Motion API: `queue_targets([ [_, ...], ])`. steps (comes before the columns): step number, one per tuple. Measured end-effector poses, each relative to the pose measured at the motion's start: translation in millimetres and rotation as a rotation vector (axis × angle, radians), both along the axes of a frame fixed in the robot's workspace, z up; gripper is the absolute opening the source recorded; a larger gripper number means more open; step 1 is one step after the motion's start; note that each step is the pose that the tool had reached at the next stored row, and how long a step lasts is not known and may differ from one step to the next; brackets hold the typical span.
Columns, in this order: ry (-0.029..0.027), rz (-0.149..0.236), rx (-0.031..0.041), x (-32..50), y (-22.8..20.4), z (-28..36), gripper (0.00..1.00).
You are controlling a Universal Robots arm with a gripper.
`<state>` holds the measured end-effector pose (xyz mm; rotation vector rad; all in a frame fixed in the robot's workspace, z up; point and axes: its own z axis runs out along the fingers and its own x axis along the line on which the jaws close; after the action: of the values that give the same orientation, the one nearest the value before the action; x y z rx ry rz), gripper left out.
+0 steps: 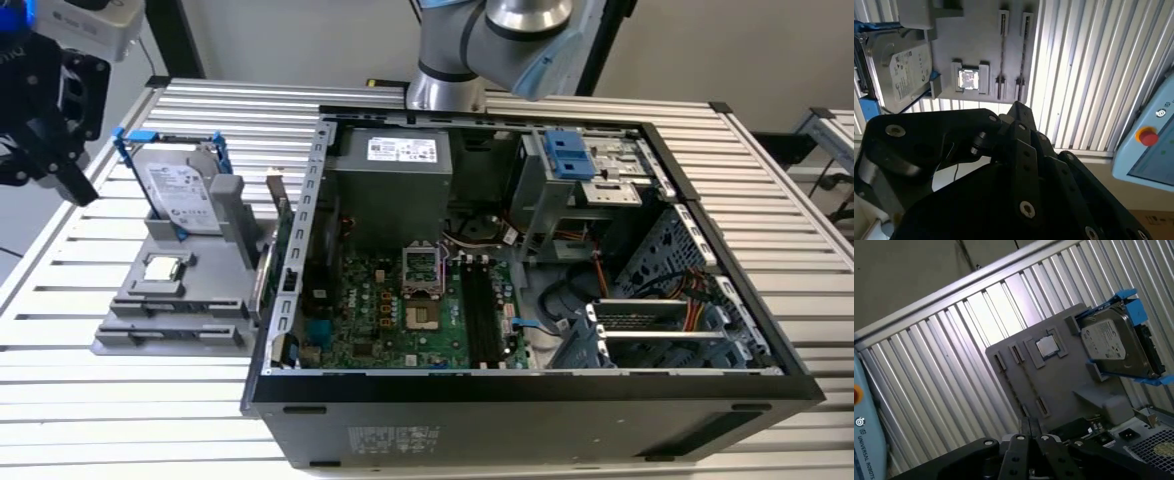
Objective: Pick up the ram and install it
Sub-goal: 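Pick up the ram and move it above insertion slot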
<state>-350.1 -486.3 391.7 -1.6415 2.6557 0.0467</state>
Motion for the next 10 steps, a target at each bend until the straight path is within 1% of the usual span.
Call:
queue_targets([
  [3,-0.0023,0.051,0.0,-0.1,0.0,0.0,0.0],
  [6,-0.0105,0.097,-0.0002,-0.1,0.0,0.0,0.0],
  [8,-0.0144,0.129,-0.0002,-0.1,0.0,0.0,0.0],
  [10,-0.0167,0.162,-0.0003,-0.1,0.0,0.0,0.0],
])
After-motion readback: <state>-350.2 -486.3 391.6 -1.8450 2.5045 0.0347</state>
